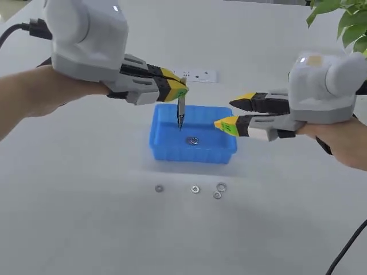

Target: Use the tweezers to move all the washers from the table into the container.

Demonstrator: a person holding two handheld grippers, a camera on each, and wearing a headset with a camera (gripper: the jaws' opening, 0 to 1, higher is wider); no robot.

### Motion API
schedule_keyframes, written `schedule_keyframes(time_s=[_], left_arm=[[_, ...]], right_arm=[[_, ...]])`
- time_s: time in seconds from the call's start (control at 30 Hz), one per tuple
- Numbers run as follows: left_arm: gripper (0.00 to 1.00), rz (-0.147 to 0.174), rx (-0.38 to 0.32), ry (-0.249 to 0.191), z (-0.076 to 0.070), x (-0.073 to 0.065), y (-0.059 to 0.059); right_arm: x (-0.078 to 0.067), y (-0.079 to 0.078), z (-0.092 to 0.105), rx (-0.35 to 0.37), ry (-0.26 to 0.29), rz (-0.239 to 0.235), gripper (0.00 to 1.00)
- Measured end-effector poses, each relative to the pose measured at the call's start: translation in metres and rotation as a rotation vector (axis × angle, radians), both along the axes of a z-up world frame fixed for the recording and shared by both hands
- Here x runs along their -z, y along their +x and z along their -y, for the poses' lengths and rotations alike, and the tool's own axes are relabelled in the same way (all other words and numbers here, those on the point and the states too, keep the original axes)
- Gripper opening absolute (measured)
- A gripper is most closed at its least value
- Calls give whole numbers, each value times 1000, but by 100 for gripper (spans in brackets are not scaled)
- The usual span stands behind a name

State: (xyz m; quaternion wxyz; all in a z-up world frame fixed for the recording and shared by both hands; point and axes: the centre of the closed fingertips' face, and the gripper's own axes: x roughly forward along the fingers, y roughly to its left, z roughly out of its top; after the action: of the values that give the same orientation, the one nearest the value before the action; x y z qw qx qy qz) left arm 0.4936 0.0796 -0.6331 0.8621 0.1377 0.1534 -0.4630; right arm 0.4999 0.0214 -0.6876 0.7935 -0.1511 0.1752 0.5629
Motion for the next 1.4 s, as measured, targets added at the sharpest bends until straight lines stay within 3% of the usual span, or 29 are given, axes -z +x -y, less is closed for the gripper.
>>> schedule_keyframes(time_s=[0.03, 0.1, 0.23, 0.47, 0.53, 0.8, 1.0, 1.1, 1.23, 1.4], left_arm=[[5, 0, -1, -2, 0, 0, -1], [5, 4, -6, -4, 2, -3, -6], [5, -1, -4, 0, 1, -4, -16], [5, 9, -17, -15, -1, -14, -32], [5, 16, -4, 4, 0, -14, -38], [5, 19, 20, 24, 1, -18, -62], [5, 23, 12, 11, 1, -13, -84], [5, 14, 16, 27, -1, -4, -96], [5, -15, 6, 37, -4, 11, -105], [5, -30, -13, 13, -5, 23, -113]], right_arm=[[-1, -4, 2, -5, -5, 11, 44], [-4, -6, 5, -18, -22, 79, 45], [-11, -17, 10, 5, 11, 66, 57], [-7, -46, 18, -40, -16, 67, 62], [-4, -53, 23, -48, -41, 97, 62], [2, -90, 35, -105, -32, 71, 66], [6, -114, 39, -126, -39, 62, 72], [11, -124, 42, -129, -57, 67, 74], [15, -135, 43, -126, -44, 35, 79], [25, -151, 46, -148, -65, 12, 83]])
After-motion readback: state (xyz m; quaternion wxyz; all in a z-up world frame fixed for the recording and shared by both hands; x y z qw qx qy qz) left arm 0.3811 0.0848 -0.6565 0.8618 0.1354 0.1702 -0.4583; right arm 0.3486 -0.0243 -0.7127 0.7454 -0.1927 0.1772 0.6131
